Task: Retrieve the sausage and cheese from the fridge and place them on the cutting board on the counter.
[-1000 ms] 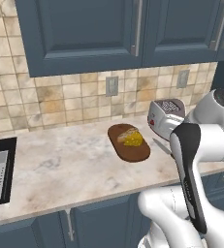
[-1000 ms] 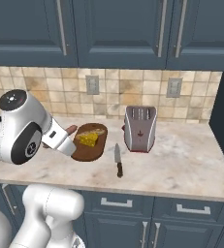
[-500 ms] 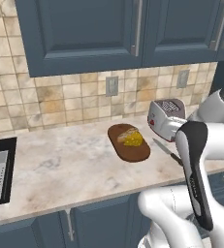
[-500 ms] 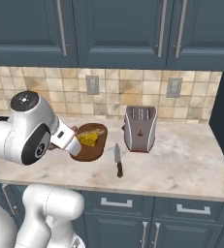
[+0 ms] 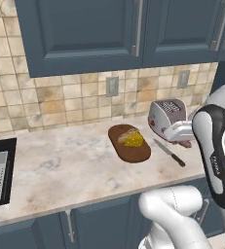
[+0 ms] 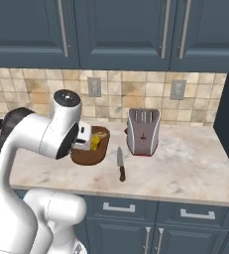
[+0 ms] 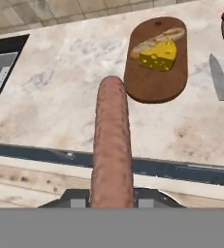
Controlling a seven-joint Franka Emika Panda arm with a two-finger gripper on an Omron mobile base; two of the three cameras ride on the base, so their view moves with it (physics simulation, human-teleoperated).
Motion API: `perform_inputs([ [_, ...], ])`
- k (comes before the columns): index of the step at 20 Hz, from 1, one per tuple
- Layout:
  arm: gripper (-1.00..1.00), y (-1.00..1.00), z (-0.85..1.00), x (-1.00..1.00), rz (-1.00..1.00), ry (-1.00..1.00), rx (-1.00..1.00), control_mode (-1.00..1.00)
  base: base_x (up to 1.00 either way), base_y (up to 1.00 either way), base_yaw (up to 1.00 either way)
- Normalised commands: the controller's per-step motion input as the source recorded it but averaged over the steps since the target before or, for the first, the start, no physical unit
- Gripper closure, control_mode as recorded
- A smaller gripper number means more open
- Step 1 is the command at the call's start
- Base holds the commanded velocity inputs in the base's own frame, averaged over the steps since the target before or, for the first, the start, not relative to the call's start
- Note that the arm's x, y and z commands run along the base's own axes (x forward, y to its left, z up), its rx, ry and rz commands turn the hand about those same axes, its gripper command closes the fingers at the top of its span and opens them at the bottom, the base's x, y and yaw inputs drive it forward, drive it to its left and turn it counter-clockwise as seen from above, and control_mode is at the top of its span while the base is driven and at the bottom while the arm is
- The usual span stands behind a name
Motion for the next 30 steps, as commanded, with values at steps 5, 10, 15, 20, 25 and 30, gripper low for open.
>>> perform_inputs([
  [5, 1.0, 0.33, -0.43, 0.85, 0.42, 0.18, -0.11, -1.0, 0.0, 0.0, 0.0],
  [10, 1.0, 0.15, -0.65, 0.52, 0.36, 0.1, -0.13, -1.0, 0.0, 0.0, 0.0],
  [15, 1.0, 0.0, -0.24, -0.05, 0.2, -0.02, -0.03, -1.0, 0.0, 0.0, 0.0],
  [20, 1.0, 0.0, -0.44, 0.01, 0.04, -0.01, 0.0, -1.0, 0.0, 0.0, 0.0],
  [25, 1.0, 0.1, -0.8, 0.27, 0.0, -0.03, 0.0, -1.0, 0.0, 0.0, 0.0],
  [30, 1.0, 0.0, -0.36, 0.52, 0.03, -0.05, 0.0, -1.0, 0.0, 0.0, 0.0],
])
